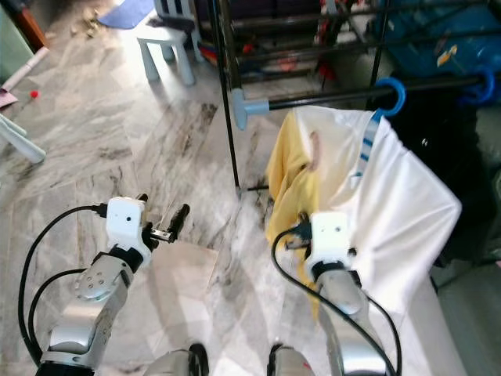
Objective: Hang hanger
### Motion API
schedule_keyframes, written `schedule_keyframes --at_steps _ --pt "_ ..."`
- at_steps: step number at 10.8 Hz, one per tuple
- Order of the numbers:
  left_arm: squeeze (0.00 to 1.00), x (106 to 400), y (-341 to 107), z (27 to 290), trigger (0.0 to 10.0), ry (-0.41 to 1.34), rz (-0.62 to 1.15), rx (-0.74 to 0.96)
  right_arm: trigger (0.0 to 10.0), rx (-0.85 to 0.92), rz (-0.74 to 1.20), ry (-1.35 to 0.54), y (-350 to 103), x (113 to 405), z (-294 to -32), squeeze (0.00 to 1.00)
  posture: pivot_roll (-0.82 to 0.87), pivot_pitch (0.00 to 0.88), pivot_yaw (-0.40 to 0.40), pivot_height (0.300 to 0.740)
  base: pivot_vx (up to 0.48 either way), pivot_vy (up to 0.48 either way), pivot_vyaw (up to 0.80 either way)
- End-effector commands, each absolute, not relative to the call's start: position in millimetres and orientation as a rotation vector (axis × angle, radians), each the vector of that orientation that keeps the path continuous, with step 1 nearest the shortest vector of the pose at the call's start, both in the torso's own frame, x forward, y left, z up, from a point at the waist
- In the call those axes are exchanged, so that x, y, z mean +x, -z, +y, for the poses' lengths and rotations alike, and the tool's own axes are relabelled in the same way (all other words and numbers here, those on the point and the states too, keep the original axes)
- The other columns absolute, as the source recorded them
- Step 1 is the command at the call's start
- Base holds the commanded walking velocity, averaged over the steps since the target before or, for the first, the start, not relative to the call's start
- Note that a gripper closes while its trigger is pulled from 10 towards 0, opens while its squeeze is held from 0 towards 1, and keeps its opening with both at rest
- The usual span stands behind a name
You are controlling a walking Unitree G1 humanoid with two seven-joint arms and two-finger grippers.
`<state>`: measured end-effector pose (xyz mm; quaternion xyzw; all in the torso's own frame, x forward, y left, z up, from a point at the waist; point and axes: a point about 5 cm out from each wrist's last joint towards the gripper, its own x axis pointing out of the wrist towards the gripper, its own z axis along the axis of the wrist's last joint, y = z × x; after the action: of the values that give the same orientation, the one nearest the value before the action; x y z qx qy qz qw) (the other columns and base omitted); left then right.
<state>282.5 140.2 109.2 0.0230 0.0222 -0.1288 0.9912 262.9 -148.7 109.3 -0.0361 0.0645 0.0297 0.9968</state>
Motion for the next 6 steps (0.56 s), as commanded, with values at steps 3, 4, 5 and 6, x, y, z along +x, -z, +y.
schedule_keyframes --at_steps 3,4,5,6 --pt "0.0 282.5 -108.2 140.1 10.0 0.265 0.059 0.066 0.0 -0.072 0.068 -0.045 -126.8 259.8 -149.9 0.0 -0.13 0.266 0.092 0.74 0.0 0.0 0.0" --pt "0.0 282.9 -108.9 139.3 10.0 0.267 0.057 0.065 0.0 -0.073 0.069 -0.044 -127.1 259.0 -150.0 0.0 -0.13 0.267 0.094 0.74 0.0 0.0 0.0" --pt "0.0 283.1 -109.3 139.0 10.0 0.269 0.058 0.064 0.0 -0.073 0.072 -0.045 -127.3 257.9 -149.7 0.0 -0.13 0.266 0.095 0.74 0.0 0.0 0.0" --pt "0.0 283.4 -108.9 139.8 10.0 0.268 0.063 0.06 0.0 -0.072 0.079 -0.048 -127.2 256.3 -148.1 0.0 -0.13 0.27 0.098 0.74 0.0 0.0 0.0"
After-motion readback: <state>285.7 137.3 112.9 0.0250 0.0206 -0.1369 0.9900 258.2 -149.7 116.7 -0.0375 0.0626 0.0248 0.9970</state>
